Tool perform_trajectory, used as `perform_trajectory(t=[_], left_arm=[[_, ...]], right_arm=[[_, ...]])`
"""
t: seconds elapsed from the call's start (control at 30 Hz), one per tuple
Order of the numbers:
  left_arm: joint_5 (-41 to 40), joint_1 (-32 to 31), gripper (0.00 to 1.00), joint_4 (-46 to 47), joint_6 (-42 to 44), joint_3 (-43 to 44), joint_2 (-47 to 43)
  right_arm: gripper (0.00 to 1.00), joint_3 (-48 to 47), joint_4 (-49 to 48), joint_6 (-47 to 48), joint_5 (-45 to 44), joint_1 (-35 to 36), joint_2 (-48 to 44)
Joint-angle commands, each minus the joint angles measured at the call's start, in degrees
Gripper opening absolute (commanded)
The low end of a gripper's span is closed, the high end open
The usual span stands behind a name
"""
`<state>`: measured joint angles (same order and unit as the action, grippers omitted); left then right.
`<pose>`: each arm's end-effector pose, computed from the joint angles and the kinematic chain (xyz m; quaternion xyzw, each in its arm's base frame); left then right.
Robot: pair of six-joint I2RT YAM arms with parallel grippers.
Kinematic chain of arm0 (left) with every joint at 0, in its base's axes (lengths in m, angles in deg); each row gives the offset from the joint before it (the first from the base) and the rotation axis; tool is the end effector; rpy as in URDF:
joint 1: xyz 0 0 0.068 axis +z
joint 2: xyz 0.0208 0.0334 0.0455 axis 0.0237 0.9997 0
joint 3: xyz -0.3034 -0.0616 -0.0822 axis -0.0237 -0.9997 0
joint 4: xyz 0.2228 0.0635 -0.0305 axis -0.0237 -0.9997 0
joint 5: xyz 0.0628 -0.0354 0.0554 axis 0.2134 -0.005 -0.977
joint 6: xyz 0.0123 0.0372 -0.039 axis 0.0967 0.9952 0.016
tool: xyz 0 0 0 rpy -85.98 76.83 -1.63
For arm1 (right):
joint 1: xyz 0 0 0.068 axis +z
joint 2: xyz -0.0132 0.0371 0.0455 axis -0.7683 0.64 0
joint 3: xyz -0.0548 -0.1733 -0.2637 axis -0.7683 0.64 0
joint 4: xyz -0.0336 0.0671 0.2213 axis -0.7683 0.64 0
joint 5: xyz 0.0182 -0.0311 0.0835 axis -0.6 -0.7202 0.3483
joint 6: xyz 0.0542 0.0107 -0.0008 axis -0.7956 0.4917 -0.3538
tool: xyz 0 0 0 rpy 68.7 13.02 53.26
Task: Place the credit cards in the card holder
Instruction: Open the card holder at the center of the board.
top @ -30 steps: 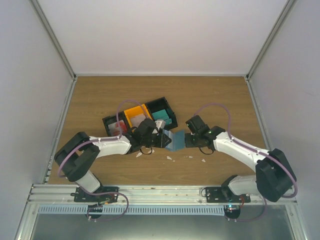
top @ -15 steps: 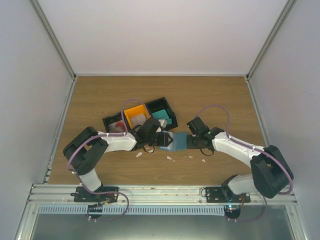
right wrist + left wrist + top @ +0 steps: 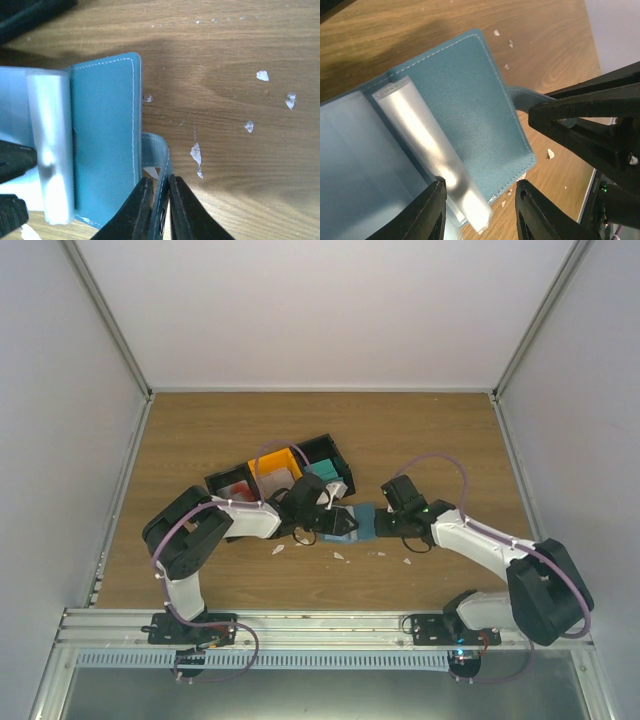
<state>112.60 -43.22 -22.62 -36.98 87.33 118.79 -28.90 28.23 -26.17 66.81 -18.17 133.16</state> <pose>0.2347 -0.2552 0.2046 0.1471 0.8806 -0.4214 0.1593 0.1706 0.1059 0.2337 0.0195 0.9719 0.1208 0.2013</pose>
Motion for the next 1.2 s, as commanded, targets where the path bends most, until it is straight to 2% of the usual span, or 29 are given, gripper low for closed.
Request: perform_trajectory(t=[0.0, 0.17, 0.4, 0.6, 0.8, 1.03, 1.17], left_arm=[[2.14, -0.07, 0.41, 3.90, 2.44, 2.19, 1.40], [0.56, -0.44, 0.40, 3.40, 3.28, 3.12, 2.37], [0.22, -0.77, 0.39, 3.16, 3.60, 5.39, 3.67], [0.21, -1.51, 0.40, 1.77, 4.57, 8.15, 4.87], [-0.48, -1.99, 0.41, 0.44, 5.31, 10.56, 6.69], [-1.97, -2.14, 0.38, -1.09, 6.27, 14.02, 9.37], [-2.88, -2.27, 0.34, -2.50, 6.80, 16.22, 10.75]], right_arm=[[0.15, 1.28, -2.32, -0.90, 0.69, -0.91, -2.35], [0.33, 1.25, -1.91, -2.31, -0.24, -1.34, -4.77], [0.53, 1.02, 0.17, -4.25, -3.11, -1.44, -8.38], [0.57, 0.76, 3.79, -5.86, -3.54, -1.44, -11.84], [0.53, 1.22, 5.45, -6.24, -1.96, -1.53, -15.31], [0.24, 3.00, 3.06, -5.39, 5.97, -1.53, -17.29], [0.12, 5.97, -1.53, -5.39, 10.60, -1.53, -17.66]])
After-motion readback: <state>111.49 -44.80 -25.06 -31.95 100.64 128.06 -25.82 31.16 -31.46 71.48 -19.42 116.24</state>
